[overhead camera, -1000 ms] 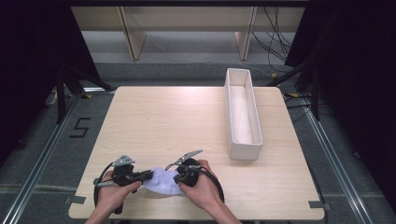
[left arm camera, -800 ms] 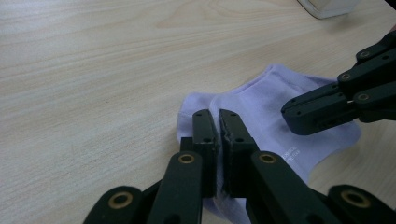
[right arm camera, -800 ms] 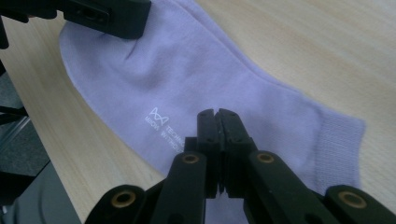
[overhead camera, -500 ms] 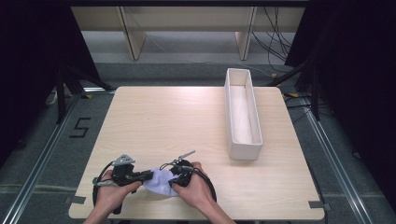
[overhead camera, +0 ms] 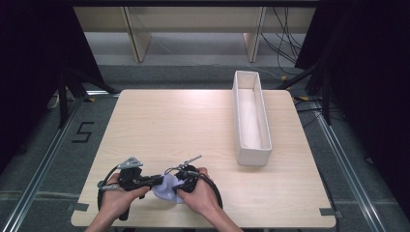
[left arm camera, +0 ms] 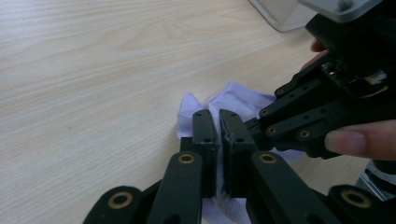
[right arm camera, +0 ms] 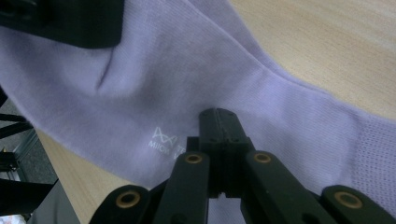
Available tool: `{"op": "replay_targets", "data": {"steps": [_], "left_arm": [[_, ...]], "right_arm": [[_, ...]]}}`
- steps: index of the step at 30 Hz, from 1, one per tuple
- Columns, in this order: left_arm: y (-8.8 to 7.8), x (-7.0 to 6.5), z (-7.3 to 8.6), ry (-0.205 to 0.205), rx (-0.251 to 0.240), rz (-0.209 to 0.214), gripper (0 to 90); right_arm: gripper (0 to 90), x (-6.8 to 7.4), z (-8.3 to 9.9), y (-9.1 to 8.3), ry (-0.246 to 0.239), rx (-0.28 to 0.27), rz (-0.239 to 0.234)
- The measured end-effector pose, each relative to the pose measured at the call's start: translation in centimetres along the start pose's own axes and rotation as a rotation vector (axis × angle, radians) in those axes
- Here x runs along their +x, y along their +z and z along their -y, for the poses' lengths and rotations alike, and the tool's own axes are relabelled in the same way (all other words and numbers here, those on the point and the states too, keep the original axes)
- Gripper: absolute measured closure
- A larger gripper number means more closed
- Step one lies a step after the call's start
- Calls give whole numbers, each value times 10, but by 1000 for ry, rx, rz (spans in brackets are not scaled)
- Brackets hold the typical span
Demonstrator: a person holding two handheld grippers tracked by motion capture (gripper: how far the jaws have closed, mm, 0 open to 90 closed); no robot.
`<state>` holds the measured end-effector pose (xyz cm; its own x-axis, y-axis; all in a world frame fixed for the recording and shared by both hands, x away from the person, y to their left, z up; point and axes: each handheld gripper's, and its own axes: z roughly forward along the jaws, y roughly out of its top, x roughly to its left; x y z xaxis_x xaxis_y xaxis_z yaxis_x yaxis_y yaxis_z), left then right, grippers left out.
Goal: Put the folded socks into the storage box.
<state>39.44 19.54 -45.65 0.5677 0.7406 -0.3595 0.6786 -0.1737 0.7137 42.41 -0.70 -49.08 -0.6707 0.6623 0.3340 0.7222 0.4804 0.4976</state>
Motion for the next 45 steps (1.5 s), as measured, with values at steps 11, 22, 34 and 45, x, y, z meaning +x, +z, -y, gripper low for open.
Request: {"op": "replay_targets", "data": {"steps": [11, 22, 34, 45], "left_arm": [[5, -6, -7, 11, 13, 14, 855], [3, -4, -7, 22, 29, 1, 854], [6, -9, -11, 50, 53, -20, 852], [7, -11, -14, 70, 67, -22, 851]], "right_arm": [[857, 4, 0, -2, 73, 10, -16], [771, -34, 6, -67, 99, -7, 95], [772, -55, 33, -62, 149, -6, 83], [806, -55, 34, -66, 168, -44, 97]]}}
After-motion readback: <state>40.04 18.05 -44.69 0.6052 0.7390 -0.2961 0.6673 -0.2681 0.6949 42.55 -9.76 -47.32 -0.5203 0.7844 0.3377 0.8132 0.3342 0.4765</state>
